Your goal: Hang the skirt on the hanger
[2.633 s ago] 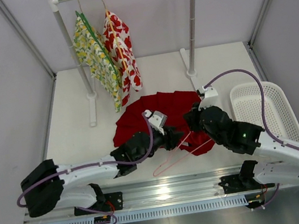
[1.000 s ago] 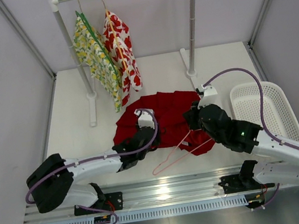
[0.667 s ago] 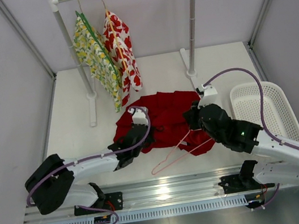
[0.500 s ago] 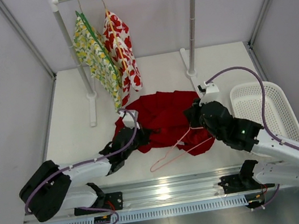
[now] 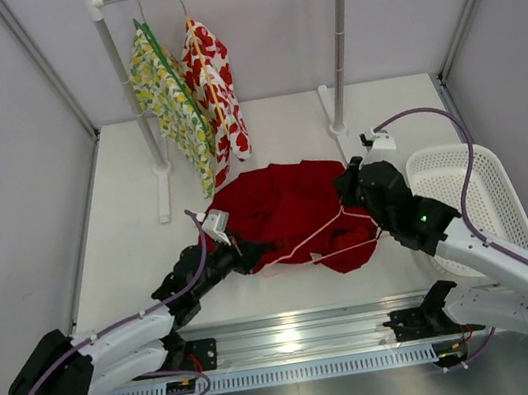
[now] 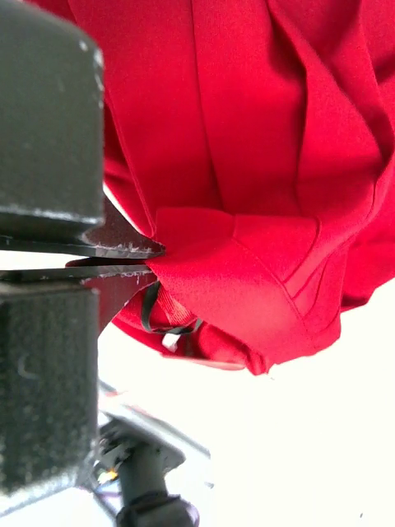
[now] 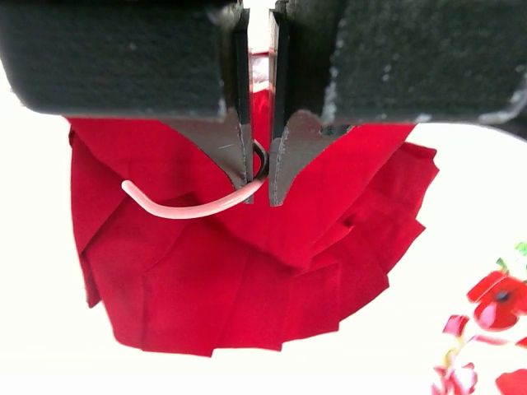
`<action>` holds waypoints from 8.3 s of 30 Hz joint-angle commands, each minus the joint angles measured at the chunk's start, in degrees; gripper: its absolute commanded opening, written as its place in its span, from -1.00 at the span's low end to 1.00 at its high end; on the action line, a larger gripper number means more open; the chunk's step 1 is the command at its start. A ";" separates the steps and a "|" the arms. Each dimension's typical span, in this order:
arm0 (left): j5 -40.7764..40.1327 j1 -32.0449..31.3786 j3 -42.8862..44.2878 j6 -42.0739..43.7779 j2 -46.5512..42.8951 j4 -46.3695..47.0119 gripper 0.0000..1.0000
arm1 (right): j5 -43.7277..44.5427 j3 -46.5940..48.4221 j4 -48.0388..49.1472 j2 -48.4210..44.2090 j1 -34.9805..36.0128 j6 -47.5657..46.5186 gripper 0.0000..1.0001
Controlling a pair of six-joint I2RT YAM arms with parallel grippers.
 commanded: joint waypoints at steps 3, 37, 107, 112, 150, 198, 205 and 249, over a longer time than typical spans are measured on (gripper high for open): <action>1.64 0.28 1.48 1.08 -7.68 -13.33 -1.00 | 1.21 2.59 3.09 1.68 -3.91 -0.77 -1.00; -8.03 -0.16 7.18 3.62 -12.26 -29.89 -0.46 | 7.18 5.23 4.06 14.60 -7.78 4.07 -1.00; -30.35 -22.31 36.45 4.41 19.99 -52.22 -0.23 | 4.98 5.76 4.50 16.98 -7.69 5.56 -1.00; -30.70 -21.87 37.42 4.85 22.45 -51.96 -0.25 | 4.89 5.84 4.50 16.89 -7.69 5.56 -1.00; -20.42 -6.49 28.55 2.66 10.24 -46.86 -1.00 | 4.02 6.46 3.18 14.52 -7.61 6.26 -1.00; -27.02 -22.39 39.44 9.78 21.49 -61.44 -0.11 | 4.81 7.60 1.78 16.54 -7.87 7.32 -1.00; -25.61 -23.01 40.15 9.77 20.79 -61.71 -0.12 | 4.81 7.43 1.69 16.36 -7.69 7.50 -1.00; -28.16 -21.08 41.20 10.22 27.38 -60.92 -0.68 | 4.46 7.34 1.69 15.57 -7.87 7.50 -1.00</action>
